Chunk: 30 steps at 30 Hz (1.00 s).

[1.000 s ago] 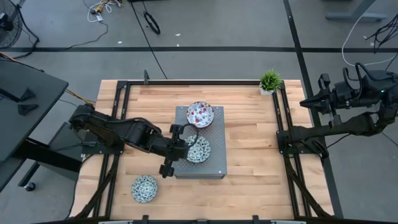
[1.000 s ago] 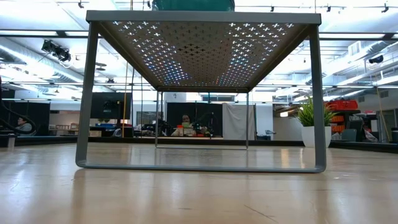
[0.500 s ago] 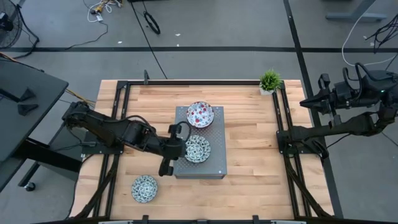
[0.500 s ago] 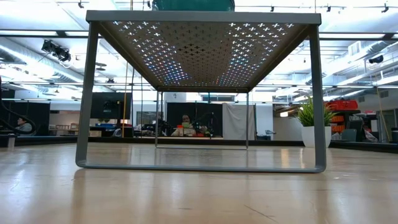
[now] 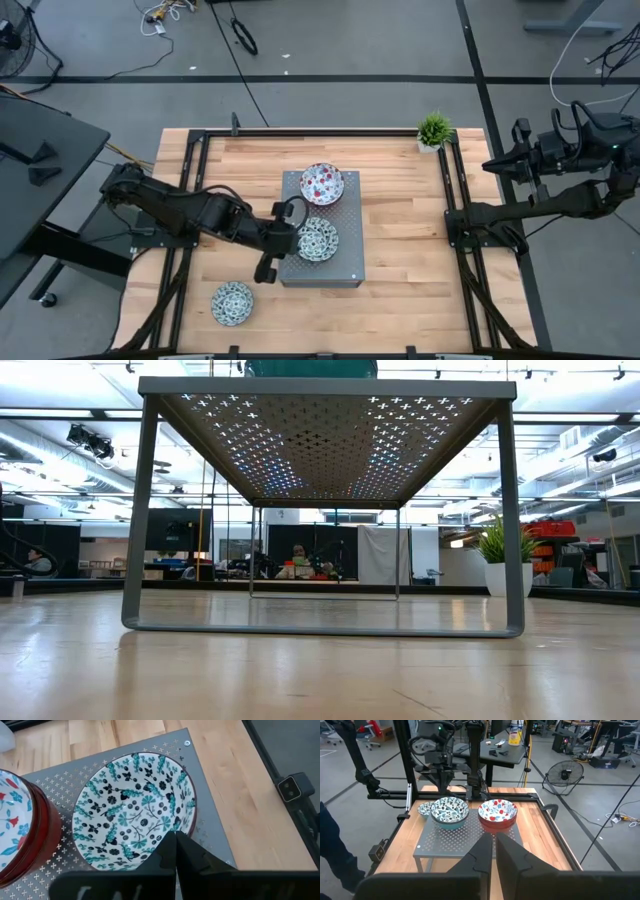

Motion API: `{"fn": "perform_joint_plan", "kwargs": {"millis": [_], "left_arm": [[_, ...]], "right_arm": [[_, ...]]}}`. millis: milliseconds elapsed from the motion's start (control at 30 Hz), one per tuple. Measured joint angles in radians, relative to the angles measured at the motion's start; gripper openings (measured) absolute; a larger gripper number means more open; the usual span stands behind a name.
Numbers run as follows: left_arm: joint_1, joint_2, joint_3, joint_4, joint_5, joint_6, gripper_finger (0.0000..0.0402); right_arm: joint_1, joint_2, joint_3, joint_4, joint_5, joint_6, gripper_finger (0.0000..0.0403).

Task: Pick & Place Mini bowls
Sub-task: Put the top green bowl on top of the green bowl on the shelf

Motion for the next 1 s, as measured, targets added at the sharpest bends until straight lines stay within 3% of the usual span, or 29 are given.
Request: {"fn": "perform_joint_plan", "kwargs": {"millis": [1000], "left_arm": [[0.032, 0.019, 0.002, 0.001, 0.121, 0.173, 0.0000]], "right_arm": [[0.000, 0.000, 0.000, 0.000, 0.000, 0.000, 0.0029]]}}
